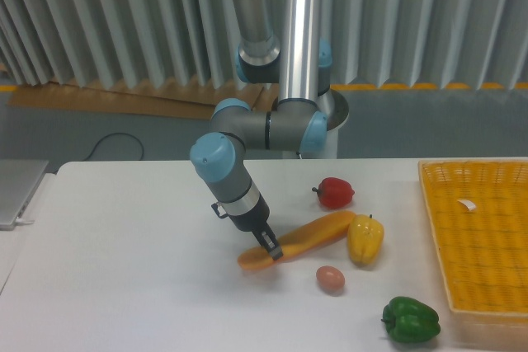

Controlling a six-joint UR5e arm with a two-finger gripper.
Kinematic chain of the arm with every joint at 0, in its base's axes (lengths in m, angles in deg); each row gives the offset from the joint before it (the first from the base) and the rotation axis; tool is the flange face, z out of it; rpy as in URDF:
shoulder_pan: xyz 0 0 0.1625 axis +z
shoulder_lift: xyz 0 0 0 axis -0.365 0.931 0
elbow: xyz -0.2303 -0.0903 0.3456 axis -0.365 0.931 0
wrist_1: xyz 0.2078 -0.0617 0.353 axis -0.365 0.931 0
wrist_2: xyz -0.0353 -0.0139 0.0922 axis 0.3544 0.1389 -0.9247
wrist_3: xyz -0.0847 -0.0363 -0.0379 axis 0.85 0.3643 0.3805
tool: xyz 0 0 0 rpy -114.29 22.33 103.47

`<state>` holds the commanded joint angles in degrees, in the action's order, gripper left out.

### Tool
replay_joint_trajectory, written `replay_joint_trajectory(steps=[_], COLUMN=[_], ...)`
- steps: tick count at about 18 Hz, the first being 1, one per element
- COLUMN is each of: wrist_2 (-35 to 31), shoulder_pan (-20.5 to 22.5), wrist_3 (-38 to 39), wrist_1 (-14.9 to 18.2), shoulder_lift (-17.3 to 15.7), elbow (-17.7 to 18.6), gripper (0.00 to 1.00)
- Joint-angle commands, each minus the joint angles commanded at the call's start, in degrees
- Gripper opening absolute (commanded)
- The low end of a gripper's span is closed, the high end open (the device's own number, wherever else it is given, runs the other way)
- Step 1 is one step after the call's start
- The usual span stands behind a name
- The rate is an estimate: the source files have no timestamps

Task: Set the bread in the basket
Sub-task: 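Close the gripper around the middle of the orange bread, then lift the bread up and carry it toward the yellow basket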

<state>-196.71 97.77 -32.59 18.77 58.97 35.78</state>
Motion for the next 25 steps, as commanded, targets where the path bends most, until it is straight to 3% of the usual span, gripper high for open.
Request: replay_joint_trajectory(steps=[6,16,21,25], wrist_2=[0.26,1.93,4.56,6.94], shoulder_pan=[0.18,1.32,1.76,3.08], wrist_3=[-0.17,0.17,0.09,-0.17], wrist_1=[0.09,2.28,9.57,11.07], shoulder_lift=[-0.44,-5.88,-9.93,-12.04], elbow=[-0.44,-0.97,-3.68,-4.39], gripper=[0.22,0.23,0.23,0.23])
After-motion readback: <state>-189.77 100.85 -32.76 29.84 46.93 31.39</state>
